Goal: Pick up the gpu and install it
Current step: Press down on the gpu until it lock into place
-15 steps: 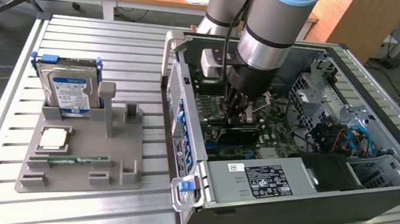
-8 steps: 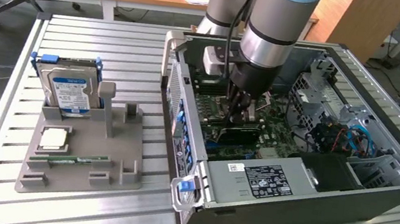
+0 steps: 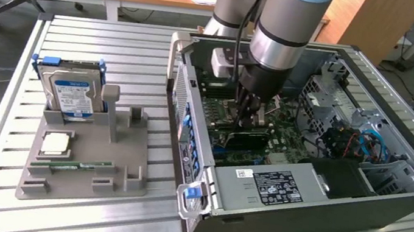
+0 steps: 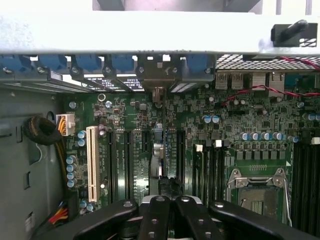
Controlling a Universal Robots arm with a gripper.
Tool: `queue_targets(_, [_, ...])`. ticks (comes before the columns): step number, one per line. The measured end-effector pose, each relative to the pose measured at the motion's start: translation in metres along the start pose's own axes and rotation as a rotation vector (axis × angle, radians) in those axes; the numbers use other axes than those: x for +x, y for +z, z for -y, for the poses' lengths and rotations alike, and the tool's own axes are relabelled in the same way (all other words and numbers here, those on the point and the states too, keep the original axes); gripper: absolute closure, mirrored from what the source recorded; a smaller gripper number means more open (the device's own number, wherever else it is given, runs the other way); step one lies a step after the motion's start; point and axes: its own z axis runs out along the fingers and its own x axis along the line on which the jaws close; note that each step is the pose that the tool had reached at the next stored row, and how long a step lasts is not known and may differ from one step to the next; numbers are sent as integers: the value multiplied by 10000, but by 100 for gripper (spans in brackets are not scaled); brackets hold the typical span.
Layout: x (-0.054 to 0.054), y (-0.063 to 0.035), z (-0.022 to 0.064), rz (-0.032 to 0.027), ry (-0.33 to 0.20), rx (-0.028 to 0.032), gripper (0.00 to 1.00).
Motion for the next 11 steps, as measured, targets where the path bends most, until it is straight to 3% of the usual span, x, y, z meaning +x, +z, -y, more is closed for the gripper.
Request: queue_targets(11, [0, 29, 0, 2, 0, 2, 89])
